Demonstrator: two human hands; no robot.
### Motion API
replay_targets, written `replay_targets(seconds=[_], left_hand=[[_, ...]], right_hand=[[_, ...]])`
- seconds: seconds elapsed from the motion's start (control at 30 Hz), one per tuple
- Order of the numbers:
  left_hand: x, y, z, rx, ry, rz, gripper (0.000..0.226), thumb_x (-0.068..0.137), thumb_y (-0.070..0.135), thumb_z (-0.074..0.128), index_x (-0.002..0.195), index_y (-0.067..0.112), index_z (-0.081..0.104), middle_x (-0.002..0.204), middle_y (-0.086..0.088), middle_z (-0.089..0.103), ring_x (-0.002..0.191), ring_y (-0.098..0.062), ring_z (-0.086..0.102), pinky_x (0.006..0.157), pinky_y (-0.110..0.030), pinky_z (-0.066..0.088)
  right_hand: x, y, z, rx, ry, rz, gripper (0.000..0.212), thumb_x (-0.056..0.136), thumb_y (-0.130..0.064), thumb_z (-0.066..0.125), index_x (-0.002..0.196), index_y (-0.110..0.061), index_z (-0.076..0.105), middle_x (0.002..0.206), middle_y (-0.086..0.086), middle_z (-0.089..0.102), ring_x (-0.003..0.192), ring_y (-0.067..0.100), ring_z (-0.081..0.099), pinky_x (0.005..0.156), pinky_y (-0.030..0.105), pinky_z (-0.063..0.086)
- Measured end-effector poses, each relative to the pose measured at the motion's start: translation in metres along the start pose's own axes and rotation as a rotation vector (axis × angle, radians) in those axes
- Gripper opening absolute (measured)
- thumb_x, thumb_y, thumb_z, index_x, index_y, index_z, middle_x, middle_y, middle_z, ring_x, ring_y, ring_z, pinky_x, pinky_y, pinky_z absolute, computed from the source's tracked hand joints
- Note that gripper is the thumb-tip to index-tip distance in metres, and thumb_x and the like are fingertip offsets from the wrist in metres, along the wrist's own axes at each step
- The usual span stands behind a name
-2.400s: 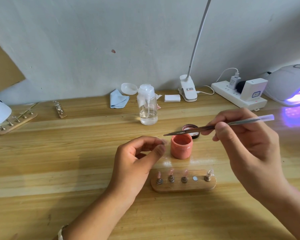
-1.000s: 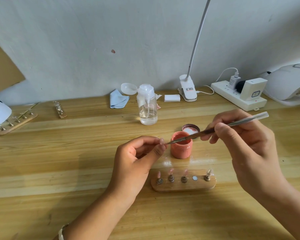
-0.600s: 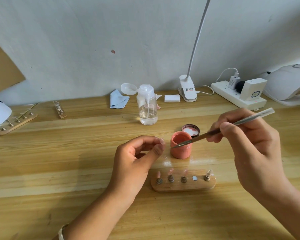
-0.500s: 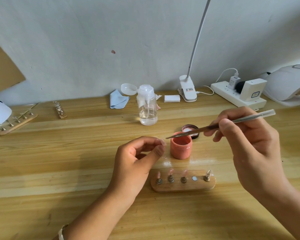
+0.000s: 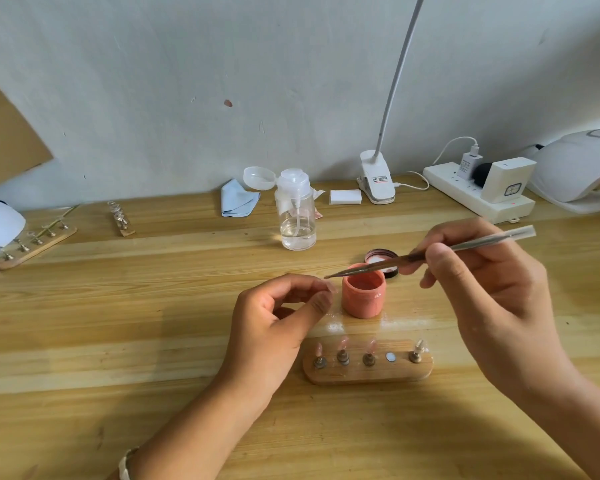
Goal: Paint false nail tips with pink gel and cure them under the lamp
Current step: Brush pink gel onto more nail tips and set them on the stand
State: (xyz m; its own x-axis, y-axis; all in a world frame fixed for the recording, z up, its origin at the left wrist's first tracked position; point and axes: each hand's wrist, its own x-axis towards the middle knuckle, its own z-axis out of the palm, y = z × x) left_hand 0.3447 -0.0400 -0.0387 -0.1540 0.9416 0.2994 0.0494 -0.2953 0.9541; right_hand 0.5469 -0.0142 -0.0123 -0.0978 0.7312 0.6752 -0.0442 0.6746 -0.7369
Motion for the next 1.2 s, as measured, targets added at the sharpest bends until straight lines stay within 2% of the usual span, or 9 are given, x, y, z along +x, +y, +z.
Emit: replay_targets(seconds=[0.2,0.37,0.5,0.63,0.77,0.9,1.0,1.2], left_hand=[[0.0001,0.0004,-0.0009,-0.004,0.006,-0.009,0.009,0.075,0.021,0.078,0.084,0.017,0.078,0.088,0.001,0.077,0.087,-0.013,0.07,0.076,-0.014,0.051],[-0.0004,0.0011,-0.0003,-0.006,0.0,-0.012,0.011,0.074,0.022,0.078,0.084,0.017,0.078,0.088,0.0,0.077,0.087,-0.013,0.07,0.074,-0.014,0.051],[0.0004,0.0008,0.0002,-0.016,0.013,-0.027,0.01,0.073,0.02,0.079,0.081,0.016,0.078,0.086,0.0,0.077,0.083,-0.01,0.069,0.072,-0.014,0.05],[-0.0006,0.0016,0.0001,-0.037,0.003,-0.041,0.007,0.074,0.017,0.078,0.081,0.015,0.078,0.087,-0.002,0.077,0.084,-0.012,0.069,0.063,-0.014,0.052],[-0.0001,0.0014,-0.0002,-0.015,0.006,-0.036,0.007,0.075,0.015,0.078,0.082,0.014,0.078,0.087,-0.001,0.077,0.084,-0.012,0.07,0.071,-0.014,0.052],[-0.0003,0.0019,0.0003,-0.039,0.009,-0.049,0.007,0.075,0.013,0.078,0.082,0.014,0.078,0.085,-0.001,0.076,0.082,-0.009,0.068,0.061,-0.013,0.051],[-0.0002,0.0025,0.0008,-0.023,-0.005,-0.043,0.009,0.074,0.018,0.078,0.083,0.017,0.078,0.087,-0.001,0.077,0.086,-0.013,0.07,0.068,-0.014,0.053],[-0.0004,0.002,-0.0002,-0.019,0.005,-0.041,0.009,0.074,0.017,0.079,0.082,0.015,0.078,0.088,-0.001,0.077,0.087,-0.014,0.07,0.077,-0.016,0.052]], right_hand=[[0.0003,-0.0005,-0.0016,0.017,0.046,0.003,0.01,0.092,-0.021,0.055,0.086,-0.013,0.06,0.077,-0.008,0.068,0.071,0.009,0.065,0.071,0.019,0.051],[-0.0004,-0.0012,-0.0009,0.003,0.019,-0.005,0.01,0.096,-0.022,0.056,0.092,-0.014,0.061,0.082,-0.004,0.07,0.077,0.009,0.068,0.073,0.017,0.05],[-0.0005,-0.0011,-0.0001,-0.037,-0.016,-0.003,0.012,0.095,-0.021,0.056,0.092,-0.012,0.063,0.083,-0.009,0.07,0.078,0.009,0.069,0.073,0.017,0.05],[0.0006,-0.0026,-0.0016,0.0,0.05,0.007,0.01,0.09,-0.022,0.056,0.086,-0.014,0.061,0.077,-0.008,0.069,0.071,0.009,0.066,0.07,0.018,0.05],[-0.0002,-0.0024,-0.0005,-0.041,0.013,-0.007,0.007,0.098,-0.014,0.06,0.091,-0.015,0.062,0.081,-0.005,0.07,0.075,0.007,0.068,0.071,0.016,0.05],[-0.001,-0.0015,0.0001,-0.058,-0.012,0.007,0.008,0.097,-0.015,0.06,0.09,-0.012,0.063,0.082,-0.009,0.07,0.077,0.008,0.07,0.072,0.017,0.05],[0.0008,-0.0033,-0.0014,-0.025,0.036,0.01,0.012,0.091,-0.021,0.056,0.086,-0.011,0.061,0.078,-0.009,0.069,0.072,0.008,0.067,0.071,0.016,0.05],[-0.0001,-0.0023,-0.0009,-0.07,-0.007,-0.002,0.008,0.097,-0.012,0.057,0.092,-0.014,0.063,0.083,-0.007,0.07,0.077,0.007,0.068,0.072,0.017,0.05]])
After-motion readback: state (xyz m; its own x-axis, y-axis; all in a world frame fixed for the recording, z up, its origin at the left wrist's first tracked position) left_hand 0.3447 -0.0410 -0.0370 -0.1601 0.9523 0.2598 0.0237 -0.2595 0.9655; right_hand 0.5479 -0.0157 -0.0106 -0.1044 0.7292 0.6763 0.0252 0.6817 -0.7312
